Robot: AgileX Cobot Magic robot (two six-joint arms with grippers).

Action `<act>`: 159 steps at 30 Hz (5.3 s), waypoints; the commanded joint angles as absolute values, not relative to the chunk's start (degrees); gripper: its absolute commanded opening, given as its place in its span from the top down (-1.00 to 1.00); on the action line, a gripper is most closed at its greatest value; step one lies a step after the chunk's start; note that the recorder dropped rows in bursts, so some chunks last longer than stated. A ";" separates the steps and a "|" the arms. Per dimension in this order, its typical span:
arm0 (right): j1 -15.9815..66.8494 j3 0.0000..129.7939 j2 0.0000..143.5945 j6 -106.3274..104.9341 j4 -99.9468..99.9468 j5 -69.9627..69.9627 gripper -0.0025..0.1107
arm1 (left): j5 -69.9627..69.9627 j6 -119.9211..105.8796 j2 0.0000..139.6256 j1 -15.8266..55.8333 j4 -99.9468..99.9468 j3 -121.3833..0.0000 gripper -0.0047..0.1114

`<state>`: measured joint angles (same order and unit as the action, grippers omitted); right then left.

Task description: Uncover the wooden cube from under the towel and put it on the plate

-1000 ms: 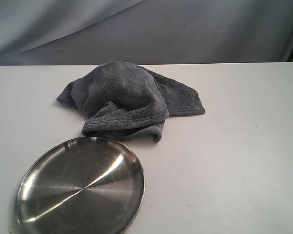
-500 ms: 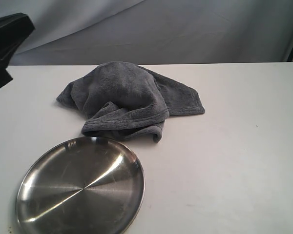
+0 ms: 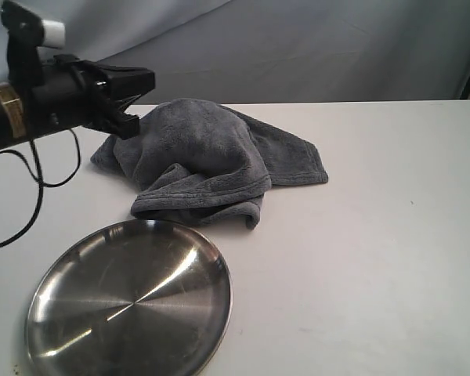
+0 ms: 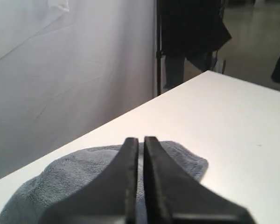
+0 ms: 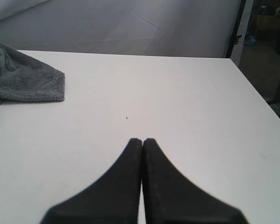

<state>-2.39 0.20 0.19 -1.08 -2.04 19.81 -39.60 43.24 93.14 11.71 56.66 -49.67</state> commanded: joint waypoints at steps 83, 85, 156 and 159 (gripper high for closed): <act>-2.83 0.00 0.00 -0.99 -1.74 19.72 0.96 | 48.21 -37.99 118.83 20.60 -16.82 -98.15 0.92; -2.83 0.00 0.00 -0.99 -1.74 19.72 0.96 | 47.55 -43.12 119.68 21.60 -25.29 -98.15 0.92; -2.83 0.00 0.00 -1.04 -1.74 19.72 0.96 | 44.27 -47.12 128.42 11.95 -35.40 -98.15 0.92; -2.83 0.00 0.00 -1.04 -1.74 19.72 0.96 | 44.90 -47.00 126.34 11.95 -35.40 -98.15 0.92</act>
